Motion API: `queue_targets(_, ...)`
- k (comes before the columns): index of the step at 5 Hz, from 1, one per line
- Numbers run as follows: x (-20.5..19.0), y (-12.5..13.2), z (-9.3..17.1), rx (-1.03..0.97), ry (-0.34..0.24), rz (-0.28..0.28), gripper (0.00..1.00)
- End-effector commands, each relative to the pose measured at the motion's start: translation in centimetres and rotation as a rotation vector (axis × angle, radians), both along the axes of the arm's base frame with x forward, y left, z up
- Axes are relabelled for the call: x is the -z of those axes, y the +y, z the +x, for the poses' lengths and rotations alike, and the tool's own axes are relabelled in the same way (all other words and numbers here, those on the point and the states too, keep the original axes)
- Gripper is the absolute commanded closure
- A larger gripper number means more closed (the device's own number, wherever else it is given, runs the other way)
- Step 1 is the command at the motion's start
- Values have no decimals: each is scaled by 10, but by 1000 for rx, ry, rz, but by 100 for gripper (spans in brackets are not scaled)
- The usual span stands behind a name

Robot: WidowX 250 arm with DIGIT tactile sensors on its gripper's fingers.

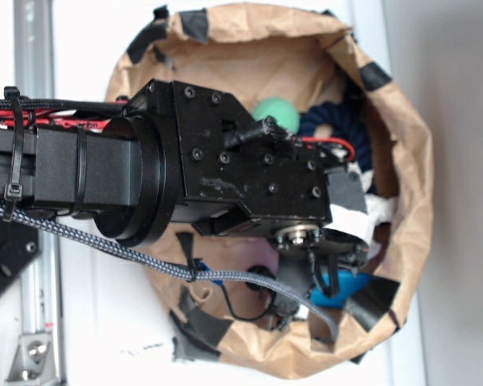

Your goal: Grab the blue block.

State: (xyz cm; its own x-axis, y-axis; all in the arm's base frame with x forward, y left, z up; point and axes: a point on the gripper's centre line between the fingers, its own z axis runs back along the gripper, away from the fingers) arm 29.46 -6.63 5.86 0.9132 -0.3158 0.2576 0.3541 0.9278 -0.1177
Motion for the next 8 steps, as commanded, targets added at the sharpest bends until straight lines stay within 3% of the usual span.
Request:
queue_targets(1, 25, -46, 7, 59, 4, -32, 0)
queue_targets(2, 52, -59, 5, 93, 28, 21, 0)
queue_targets(3, 66, -51, 11, 35, 39, 177, 0)
queue_targets(4, 54, -17, 18, -96, 22, 195, 100)
queue_targets(5, 38, 11, 13, -152, -9, 195, 100)
queue_targets(7, -51, 79, -39, -423, -78, 187, 100)
queue_targets(8, -95, 85, -39, -452, -20, 147, 100)
